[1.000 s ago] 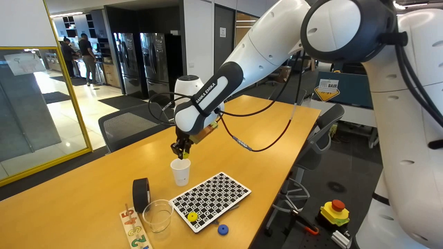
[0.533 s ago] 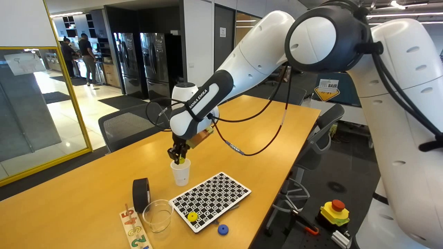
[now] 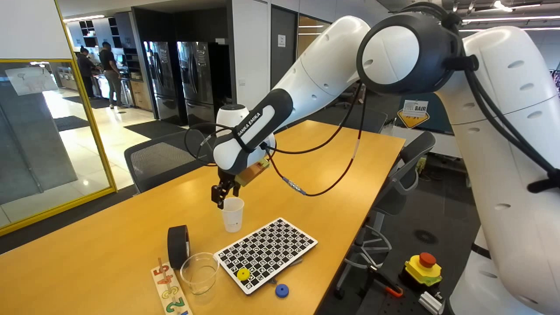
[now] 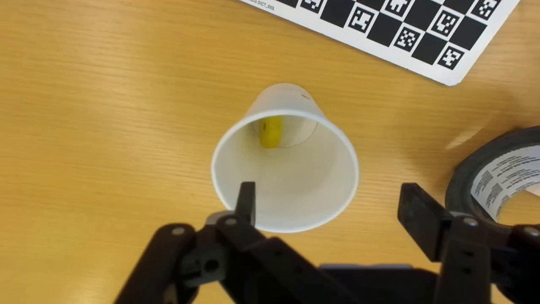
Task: Put the yellow discs in the white cup and the blue disc in the clear cup
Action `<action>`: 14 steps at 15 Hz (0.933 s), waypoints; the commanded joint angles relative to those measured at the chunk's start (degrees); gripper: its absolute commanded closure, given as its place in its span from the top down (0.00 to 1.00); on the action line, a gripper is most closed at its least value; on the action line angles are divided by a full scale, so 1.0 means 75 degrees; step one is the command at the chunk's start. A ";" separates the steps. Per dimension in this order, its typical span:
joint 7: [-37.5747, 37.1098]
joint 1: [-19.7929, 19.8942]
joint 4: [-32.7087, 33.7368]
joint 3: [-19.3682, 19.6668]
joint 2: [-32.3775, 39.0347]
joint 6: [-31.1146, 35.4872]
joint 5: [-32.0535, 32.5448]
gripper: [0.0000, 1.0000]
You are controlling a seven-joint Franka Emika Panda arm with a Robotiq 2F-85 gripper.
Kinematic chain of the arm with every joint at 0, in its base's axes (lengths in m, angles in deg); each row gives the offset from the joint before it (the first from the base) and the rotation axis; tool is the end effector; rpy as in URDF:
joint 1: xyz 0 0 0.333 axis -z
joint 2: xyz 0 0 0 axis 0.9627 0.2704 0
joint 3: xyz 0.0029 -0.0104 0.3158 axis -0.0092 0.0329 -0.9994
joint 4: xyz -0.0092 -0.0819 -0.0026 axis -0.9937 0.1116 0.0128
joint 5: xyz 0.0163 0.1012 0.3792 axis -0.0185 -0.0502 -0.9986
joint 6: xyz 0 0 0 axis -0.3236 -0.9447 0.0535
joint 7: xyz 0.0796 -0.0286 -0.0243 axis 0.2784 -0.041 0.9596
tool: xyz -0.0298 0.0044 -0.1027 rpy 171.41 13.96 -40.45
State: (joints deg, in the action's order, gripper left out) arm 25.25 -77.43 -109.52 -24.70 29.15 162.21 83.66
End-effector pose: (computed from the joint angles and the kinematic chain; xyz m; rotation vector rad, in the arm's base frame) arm 0.6632 0.0654 0.2539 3.0572 0.4089 0.2821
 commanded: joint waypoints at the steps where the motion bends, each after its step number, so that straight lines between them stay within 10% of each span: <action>1: -0.0337 -0.0322 -0.0665 0.0199 -0.0698 0.0092 0.0343 1.00; 14: -0.0547 -0.0624 -0.2829 -0.0292 -0.1191 0.0285 0.0325 1.00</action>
State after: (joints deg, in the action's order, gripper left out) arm 19.69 -82.70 -129.32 -25.58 19.90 163.19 87.78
